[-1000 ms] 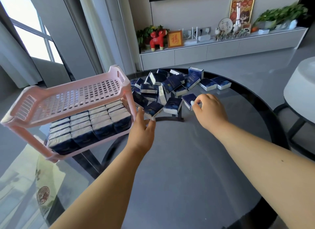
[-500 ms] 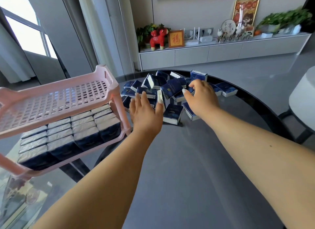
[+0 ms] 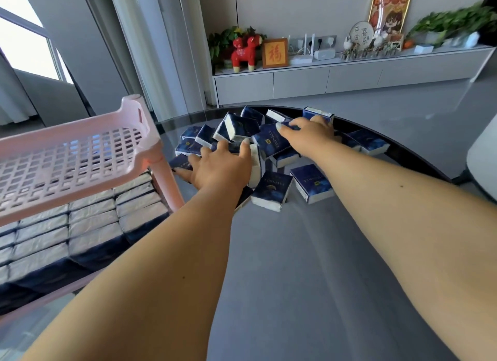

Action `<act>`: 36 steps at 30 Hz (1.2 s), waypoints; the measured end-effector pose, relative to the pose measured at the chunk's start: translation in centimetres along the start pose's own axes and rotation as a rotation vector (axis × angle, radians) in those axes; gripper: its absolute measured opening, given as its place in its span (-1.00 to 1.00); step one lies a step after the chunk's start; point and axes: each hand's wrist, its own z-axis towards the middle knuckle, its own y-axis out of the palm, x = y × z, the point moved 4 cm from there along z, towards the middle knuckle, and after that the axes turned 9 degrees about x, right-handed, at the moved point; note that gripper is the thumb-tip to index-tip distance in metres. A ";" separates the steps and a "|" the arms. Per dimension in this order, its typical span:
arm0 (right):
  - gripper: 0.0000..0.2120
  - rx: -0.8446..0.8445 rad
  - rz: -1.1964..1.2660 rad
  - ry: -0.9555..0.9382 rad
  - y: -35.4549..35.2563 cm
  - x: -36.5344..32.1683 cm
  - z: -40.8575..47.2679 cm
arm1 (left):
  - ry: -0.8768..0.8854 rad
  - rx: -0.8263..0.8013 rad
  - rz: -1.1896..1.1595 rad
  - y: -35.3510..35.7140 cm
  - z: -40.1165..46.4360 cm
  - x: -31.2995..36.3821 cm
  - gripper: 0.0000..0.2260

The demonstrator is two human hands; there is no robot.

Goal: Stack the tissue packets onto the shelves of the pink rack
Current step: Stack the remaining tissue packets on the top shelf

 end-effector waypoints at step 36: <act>-0.69 -0.068 0.399 0.041 -3.2 5.9 -15.3 | 0.287 -0.039 -0.131 -1.8 -13.2 -2.0 -0.55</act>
